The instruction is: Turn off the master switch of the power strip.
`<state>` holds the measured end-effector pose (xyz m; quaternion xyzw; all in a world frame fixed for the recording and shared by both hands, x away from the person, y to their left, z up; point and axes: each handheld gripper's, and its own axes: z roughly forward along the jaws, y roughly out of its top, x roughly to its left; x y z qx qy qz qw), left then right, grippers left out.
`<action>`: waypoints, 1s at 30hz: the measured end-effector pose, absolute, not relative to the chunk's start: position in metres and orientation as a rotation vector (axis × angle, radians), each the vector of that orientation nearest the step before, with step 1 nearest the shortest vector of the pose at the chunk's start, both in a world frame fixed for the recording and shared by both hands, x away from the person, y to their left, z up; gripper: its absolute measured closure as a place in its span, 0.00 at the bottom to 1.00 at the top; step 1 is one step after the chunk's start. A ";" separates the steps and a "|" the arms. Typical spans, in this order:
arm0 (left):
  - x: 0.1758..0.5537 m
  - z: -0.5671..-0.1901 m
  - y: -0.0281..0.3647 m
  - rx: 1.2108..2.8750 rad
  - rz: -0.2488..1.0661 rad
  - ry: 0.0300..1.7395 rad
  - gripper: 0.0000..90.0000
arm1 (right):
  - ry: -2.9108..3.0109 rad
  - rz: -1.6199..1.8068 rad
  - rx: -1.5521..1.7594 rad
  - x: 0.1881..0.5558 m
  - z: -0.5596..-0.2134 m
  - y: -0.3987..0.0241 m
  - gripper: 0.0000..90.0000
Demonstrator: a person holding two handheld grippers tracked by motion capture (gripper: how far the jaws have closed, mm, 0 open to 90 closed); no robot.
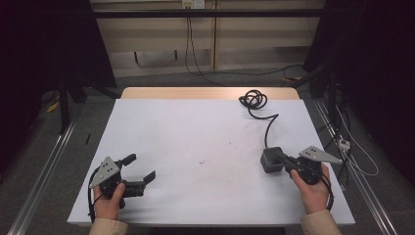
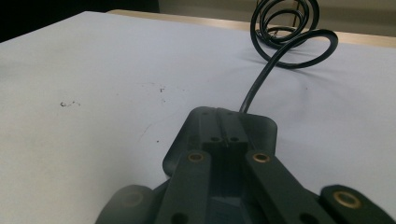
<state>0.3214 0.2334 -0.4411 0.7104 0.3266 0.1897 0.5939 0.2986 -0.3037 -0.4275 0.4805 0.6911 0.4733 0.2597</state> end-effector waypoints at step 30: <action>0.322 -0.442 0.234 1.657 0.440 0.757 0.03 | 1.886 1.255 1.301 0.300 -0.432 -0.304 1.00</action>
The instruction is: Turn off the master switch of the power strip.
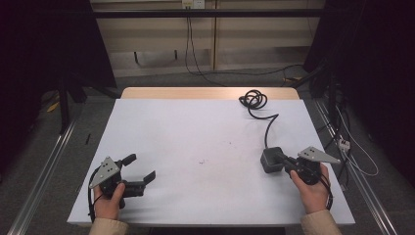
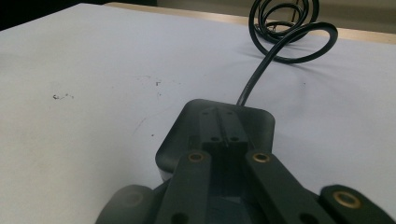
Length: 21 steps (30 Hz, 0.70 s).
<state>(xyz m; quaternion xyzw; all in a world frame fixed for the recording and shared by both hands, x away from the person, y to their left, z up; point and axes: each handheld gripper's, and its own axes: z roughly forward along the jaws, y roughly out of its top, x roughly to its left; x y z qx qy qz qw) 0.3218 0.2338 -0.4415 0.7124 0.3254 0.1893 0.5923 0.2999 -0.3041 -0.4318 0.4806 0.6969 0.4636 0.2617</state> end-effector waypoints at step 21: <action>0.321 -0.441 0.233 1.649 0.441 0.760 0.03 | 1.883 1.192 1.304 0.297 -0.430 -0.299 1.00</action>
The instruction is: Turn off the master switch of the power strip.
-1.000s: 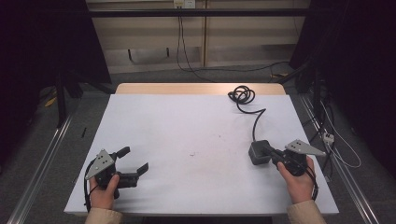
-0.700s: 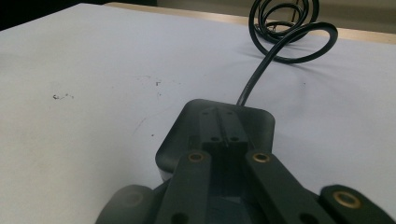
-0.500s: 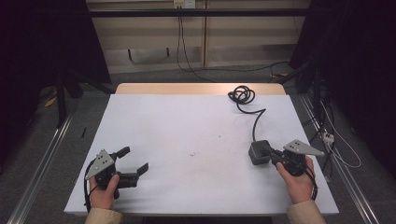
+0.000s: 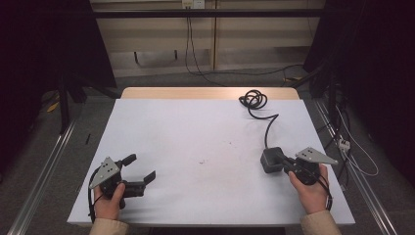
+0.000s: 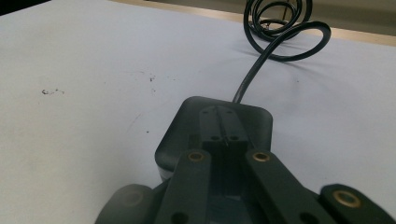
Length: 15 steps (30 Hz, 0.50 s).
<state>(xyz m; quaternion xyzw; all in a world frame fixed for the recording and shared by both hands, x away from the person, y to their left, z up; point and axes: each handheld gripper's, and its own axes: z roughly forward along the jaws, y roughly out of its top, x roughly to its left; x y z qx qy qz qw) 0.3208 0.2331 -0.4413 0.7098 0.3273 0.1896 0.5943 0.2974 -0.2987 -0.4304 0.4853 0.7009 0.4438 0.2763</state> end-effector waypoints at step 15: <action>0.320 -0.441 0.232 1.649 0.442 0.761 0.03 | 1.881 1.223 1.328 0.298 -0.431 -0.302 1.00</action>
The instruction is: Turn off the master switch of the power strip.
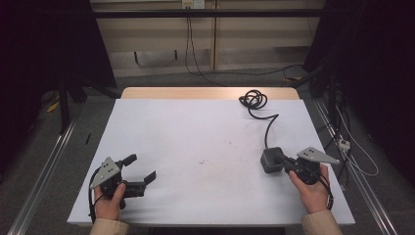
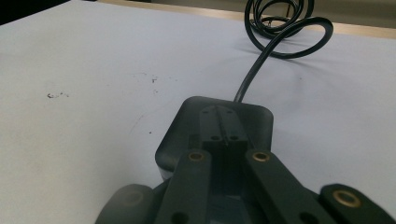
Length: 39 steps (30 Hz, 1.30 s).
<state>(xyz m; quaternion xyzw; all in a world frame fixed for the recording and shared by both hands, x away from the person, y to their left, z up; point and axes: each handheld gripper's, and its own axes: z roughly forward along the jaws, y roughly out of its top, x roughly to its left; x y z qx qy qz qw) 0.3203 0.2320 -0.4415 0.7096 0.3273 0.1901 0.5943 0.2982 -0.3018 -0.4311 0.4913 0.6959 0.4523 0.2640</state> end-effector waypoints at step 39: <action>0.320 -0.441 0.233 1.645 0.445 0.760 0.03 | 1.884 1.216 1.323 0.298 -0.432 -0.301 1.00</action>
